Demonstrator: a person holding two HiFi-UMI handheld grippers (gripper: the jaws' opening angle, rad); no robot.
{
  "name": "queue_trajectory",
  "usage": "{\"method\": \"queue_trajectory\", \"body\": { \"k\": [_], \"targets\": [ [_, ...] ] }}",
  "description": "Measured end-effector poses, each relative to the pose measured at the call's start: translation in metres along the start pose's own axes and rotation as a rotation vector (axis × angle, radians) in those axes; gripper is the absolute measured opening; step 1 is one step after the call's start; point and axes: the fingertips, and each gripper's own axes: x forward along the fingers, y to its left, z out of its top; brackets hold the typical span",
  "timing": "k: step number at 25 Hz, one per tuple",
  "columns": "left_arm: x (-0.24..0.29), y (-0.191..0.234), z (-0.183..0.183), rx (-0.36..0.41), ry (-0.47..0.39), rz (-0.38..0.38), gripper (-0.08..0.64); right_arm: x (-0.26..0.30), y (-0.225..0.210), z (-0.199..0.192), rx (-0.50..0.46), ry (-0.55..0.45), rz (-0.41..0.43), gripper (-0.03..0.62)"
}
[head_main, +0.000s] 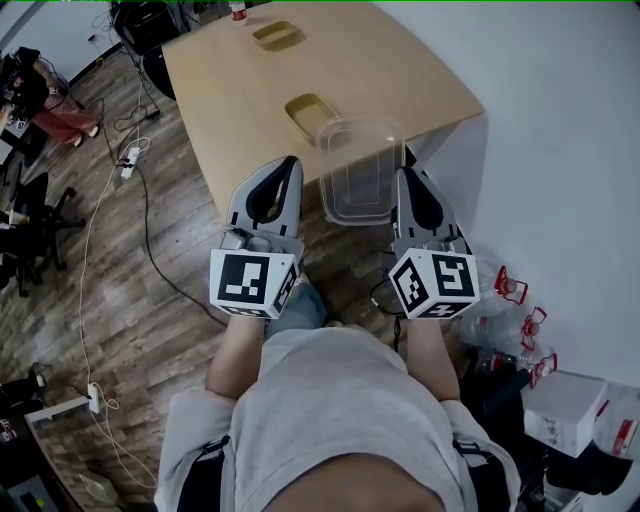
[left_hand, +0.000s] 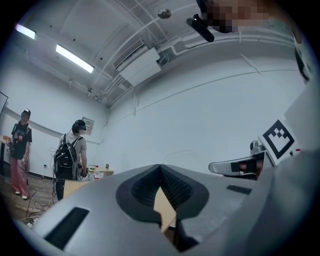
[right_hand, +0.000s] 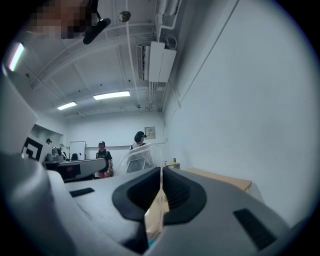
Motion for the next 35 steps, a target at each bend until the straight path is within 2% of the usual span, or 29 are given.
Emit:
{"method": "queue_trajectory", "body": {
  "k": [13, 35],
  "targets": [
    [-0.041, -0.044, 0.002, 0.007, 0.003, 0.002, 0.015, -0.062, 0.005, -0.001, -0.006, -0.038, 0.017, 0.023],
    [-0.039, -0.042, 0.000, 0.007, 0.010, 0.004, 0.015, -0.059, 0.006, 0.001, -0.027, -0.058, 0.020, 0.023]
  ]
}}
